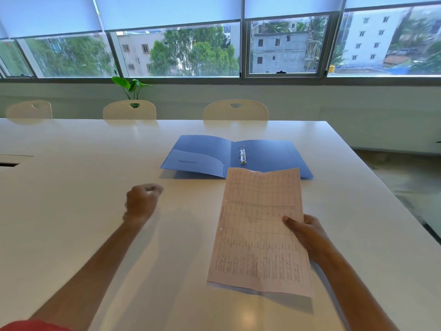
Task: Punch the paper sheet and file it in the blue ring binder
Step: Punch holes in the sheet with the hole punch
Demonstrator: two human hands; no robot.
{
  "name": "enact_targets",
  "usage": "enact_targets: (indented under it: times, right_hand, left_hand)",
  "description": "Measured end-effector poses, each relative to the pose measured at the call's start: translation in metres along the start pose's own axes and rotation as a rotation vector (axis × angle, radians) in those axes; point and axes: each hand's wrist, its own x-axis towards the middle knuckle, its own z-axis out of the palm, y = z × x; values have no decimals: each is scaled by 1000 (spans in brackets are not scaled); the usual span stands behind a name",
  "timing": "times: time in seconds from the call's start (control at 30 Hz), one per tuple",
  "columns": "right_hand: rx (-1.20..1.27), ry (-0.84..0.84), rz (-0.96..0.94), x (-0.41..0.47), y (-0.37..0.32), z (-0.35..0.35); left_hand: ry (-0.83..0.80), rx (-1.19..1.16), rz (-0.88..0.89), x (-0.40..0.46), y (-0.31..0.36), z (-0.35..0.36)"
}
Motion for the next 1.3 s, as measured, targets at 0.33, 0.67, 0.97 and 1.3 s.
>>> enact_targets:
  times: [0.33,0.67,0.97,1.3]
  right_hand:
    - [-49,-154,-48,-14,-10,-10]
    - [-72,-24,-260,-29,-41,-38]
    - [-93,209,-443,-52,-93,-52]
    - [-217,199,-462,-59,-85,-61]
  left_hand:
    - [-974,-435,-138,-70,55,63]
    - [-785,-615,-27,-92,101,77]
    - [-754,-820,137,-105,147,85]
    - [-867,-725,171,-124,153,115]
